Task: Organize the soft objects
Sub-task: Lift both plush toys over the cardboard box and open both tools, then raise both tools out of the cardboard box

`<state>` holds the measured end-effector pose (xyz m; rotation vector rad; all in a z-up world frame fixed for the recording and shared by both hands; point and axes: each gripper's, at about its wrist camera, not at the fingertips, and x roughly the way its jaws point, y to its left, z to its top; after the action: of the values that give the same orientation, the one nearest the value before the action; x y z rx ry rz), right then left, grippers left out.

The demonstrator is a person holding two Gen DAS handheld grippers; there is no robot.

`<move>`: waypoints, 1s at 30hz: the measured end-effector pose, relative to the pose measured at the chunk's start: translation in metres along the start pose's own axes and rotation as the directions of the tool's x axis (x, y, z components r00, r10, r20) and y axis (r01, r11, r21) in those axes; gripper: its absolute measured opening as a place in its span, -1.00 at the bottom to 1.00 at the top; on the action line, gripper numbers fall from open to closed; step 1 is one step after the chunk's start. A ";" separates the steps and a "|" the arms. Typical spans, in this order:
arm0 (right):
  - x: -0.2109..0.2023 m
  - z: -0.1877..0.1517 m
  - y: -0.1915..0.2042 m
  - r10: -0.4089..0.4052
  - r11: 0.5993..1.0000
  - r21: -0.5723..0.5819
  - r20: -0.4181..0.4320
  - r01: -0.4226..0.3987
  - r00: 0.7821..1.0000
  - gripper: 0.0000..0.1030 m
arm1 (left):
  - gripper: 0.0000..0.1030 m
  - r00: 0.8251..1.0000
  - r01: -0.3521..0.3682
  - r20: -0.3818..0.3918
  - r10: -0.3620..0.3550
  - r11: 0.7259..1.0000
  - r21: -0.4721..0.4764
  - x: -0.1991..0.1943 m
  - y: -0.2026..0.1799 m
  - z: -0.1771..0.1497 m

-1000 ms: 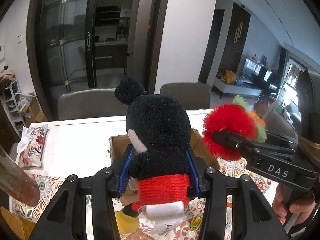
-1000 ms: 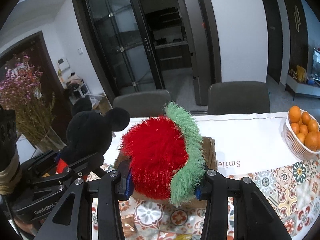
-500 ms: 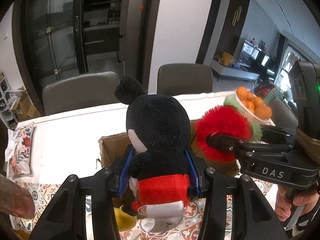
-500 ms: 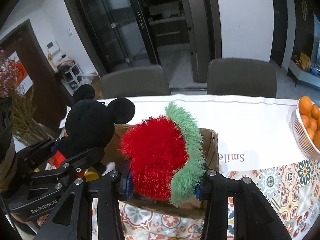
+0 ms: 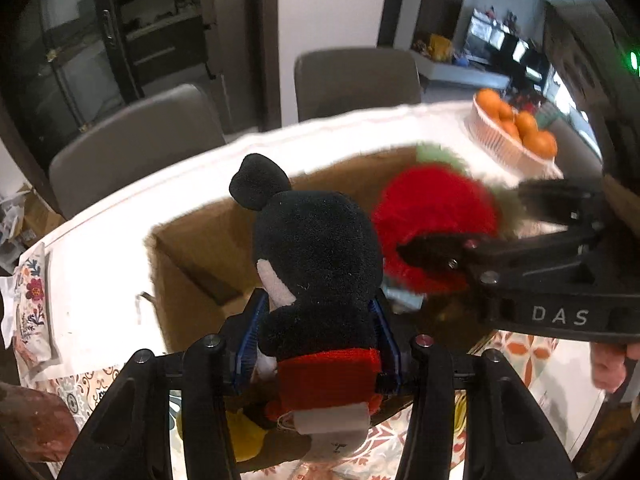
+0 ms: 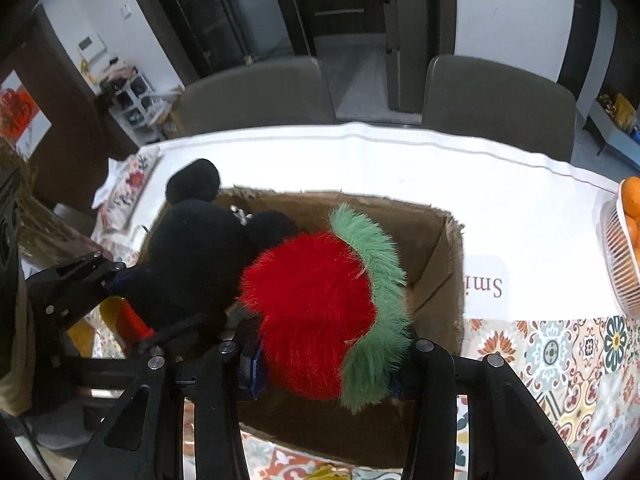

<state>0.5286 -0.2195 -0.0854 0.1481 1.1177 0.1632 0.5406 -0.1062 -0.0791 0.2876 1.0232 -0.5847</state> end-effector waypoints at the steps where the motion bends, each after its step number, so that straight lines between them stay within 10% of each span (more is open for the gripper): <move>1: 0.004 0.000 0.001 0.002 1.000 -0.004 -0.018 -0.002 1.000 -0.04 | 0.11 1.000 -0.013 -0.016 0.014 1.000 0.014 0.004 -0.002 -0.001; 5: 0.014 0.001 0.004 0.007 1.000 -0.017 -0.053 -0.008 0.999 0.40 | 0.38 0.999 -0.047 -0.026 0.047 0.999 0.023 0.006 -0.003 -0.007; 30: -0.069 -0.037 0.004 -0.111 0.993 0.052 0.141 0.105 0.984 0.40 | 0.50 0.986 -0.167 -0.016 0.167 0.966 -0.199 -0.080 -0.010 -0.043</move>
<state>0.4653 -0.2278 -0.0402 0.1363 0.9835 0.0302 0.4725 -0.0677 -0.0309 0.1931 1.0365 -0.3261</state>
